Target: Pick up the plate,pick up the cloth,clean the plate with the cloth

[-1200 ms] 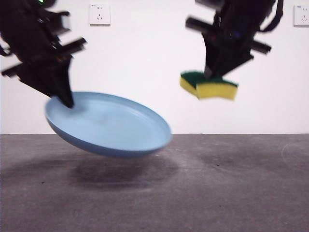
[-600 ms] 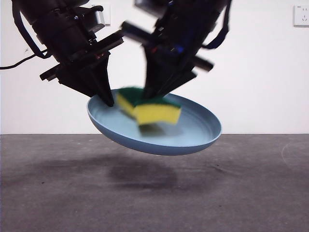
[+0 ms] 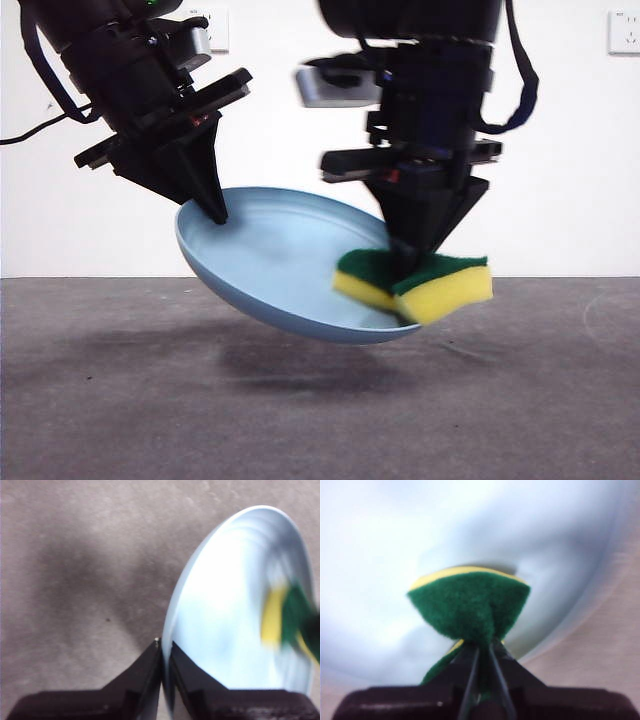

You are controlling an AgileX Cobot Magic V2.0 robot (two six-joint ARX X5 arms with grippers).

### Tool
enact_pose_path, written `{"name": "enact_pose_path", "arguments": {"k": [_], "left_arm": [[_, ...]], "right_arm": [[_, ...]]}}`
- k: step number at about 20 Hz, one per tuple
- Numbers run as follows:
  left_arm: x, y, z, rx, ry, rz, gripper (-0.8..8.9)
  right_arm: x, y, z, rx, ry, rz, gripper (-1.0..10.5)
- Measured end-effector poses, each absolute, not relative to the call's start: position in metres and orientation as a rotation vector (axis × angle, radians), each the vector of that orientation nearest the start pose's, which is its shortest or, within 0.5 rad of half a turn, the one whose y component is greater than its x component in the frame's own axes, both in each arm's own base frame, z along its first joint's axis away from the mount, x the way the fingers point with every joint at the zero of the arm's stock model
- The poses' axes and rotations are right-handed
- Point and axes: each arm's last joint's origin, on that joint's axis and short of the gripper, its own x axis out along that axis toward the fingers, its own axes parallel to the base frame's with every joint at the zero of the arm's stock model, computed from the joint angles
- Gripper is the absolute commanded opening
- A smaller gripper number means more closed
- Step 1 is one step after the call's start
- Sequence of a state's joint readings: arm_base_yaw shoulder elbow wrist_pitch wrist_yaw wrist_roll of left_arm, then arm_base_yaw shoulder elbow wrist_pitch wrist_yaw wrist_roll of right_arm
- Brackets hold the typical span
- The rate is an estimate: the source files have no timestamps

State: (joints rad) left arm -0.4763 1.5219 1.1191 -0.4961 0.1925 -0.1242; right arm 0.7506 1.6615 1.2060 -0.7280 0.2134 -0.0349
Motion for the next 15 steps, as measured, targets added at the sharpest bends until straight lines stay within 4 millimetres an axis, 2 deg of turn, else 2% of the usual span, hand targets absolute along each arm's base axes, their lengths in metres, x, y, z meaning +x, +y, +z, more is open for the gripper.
{"name": "enact_pose_path", "arguments": {"k": [3, 7, 11, 15], "left_arm": [[0.278, -0.150, 0.251, -0.010, 0.951, -0.594, -0.08], [0.279, -0.149, 0.252, -0.035, 0.948, -0.596, -0.09], [0.280, -0.149, 0.252, -0.044, 0.941, -0.603, -0.09], [0.283, -0.151, 0.254, -0.058, 0.898, -0.624, -0.08]], "right_arm": [[0.274, 0.203, 0.231, -0.444, 0.933, 0.461, -0.1], [0.289, 0.201, 0.238, -0.284, 0.846, 0.569, -0.1], [0.288, 0.212, 0.244, -0.171, 0.801, 0.679, -0.1], [0.267, 0.238, 0.245, -0.180, 0.801, 0.763, -0.1]]}}
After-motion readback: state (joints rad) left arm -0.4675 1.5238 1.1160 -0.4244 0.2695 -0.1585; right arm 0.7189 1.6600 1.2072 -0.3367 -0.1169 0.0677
